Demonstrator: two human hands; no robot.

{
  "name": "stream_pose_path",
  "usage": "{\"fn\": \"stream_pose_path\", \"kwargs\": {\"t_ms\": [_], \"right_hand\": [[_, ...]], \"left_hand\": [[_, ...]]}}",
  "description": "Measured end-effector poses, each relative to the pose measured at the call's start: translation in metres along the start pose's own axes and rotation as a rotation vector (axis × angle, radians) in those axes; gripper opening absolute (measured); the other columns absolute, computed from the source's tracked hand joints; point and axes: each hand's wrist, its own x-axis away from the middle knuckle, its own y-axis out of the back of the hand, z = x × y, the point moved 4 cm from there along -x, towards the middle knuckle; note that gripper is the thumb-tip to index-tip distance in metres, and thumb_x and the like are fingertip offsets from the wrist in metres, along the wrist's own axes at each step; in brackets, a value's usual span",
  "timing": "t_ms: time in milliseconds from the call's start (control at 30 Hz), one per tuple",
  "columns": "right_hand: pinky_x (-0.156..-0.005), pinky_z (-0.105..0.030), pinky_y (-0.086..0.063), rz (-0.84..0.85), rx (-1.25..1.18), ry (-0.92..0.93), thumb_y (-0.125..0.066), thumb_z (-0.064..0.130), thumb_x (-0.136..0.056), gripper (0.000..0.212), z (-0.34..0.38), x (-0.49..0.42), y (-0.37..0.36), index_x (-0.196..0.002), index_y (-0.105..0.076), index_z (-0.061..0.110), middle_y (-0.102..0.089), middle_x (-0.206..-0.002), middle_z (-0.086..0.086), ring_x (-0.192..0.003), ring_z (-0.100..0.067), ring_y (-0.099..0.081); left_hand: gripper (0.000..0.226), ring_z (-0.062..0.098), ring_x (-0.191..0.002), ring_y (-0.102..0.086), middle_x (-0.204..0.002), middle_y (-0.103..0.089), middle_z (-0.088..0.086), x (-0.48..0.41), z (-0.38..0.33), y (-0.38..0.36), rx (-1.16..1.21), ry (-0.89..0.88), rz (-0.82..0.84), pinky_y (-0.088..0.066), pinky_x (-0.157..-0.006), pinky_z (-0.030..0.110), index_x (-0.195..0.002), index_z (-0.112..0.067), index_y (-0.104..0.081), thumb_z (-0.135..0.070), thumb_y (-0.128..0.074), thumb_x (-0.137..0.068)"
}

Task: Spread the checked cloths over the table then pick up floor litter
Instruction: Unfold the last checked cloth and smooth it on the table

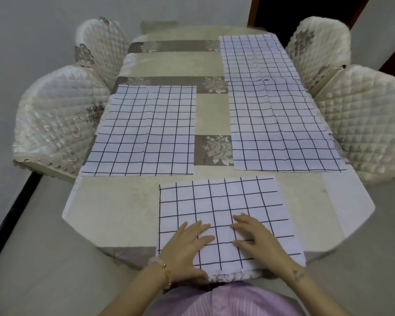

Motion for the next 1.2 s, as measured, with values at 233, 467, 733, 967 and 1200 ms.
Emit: {"fn": "stream_pose_path", "kwargs": {"t_ms": [233, 467, 733, 967, 1200], "right_hand": [[-0.119, -0.025, -0.008, 0.013, 0.086, 0.042, -0.062, 0.036, -0.087, 0.054, -0.005, 0.02, -0.01, -0.138, -0.044, 0.031, -0.018, -0.146, 0.026, -0.138, 0.006, -0.007], [-0.116, -0.023, 0.005, 0.037, 0.166, 0.085, -0.067, 0.044, -0.081, 0.065, -0.009, 0.044, -0.022, -0.139, -0.04, 0.035, -0.013, -0.148, 0.025, -0.141, 0.002, -0.001], [-0.116, -0.022, -0.006, -0.073, 0.114, 0.079, -0.069, 0.035, -0.083, 0.014, -0.009, 0.048, -0.023, -0.092, -0.073, 0.026, -0.037, -0.133, 0.026, -0.135, 0.0, -0.028], [-0.117, -0.025, -0.011, -0.072, 0.095, 0.059, -0.067, 0.032, -0.084, 0.009, -0.003, 0.049, -0.021, -0.088, -0.074, 0.027, -0.04, -0.13, 0.026, -0.132, 0.003, -0.029], [-0.103, -0.024, -0.037, -0.115, 0.056, 0.016, -0.063, 0.028, -0.088, 0.009, 0.002, 0.049, -0.013, -0.088, -0.072, 0.024, -0.061, -0.114, 0.019, -0.117, -0.001, -0.049]], "left_hand": [[0.064, 0.024, -0.136, -0.039, -0.144, -0.046, 0.001, 0.024, -0.008, -0.005, -0.145, -0.095, -0.189, -0.022, -0.108, 0.054, -0.127, -0.023, -0.055, -0.063, -0.058, -0.077], [0.019, 0.017, -0.135, -0.039, -0.137, -0.052, 0.001, 0.035, 0.0, -0.004, 0.164, -0.037, -0.23, -0.011, -0.115, 0.047, -0.1, -0.016, -0.066, -0.024, -0.065, -0.083], [0.018, 0.01, -0.134, -0.036, -0.141, -0.046, -0.003, 0.035, -0.005, -0.005, 0.162, 0.005, -0.208, -0.004, -0.117, 0.029, -0.092, -0.017, -0.066, -0.03, -0.054, -0.089], [0.045, 0.009, -0.135, -0.028, -0.142, -0.038, -0.009, 0.021, -0.027, -0.005, 0.0, 0.103, -0.136, -0.009, -0.118, 0.038, -0.115, -0.026, -0.053, -0.057, -0.047, -0.084], [0.041, 0.008, -0.132, -0.033, -0.14, -0.041, -0.011, 0.01, -0.038, -0.002, -0.018, 0.117, -0.19, -0.013, -0.114, 0.034, -0.117, -0.027, -0.054, -0.052, -0.041, -0.088]]}}
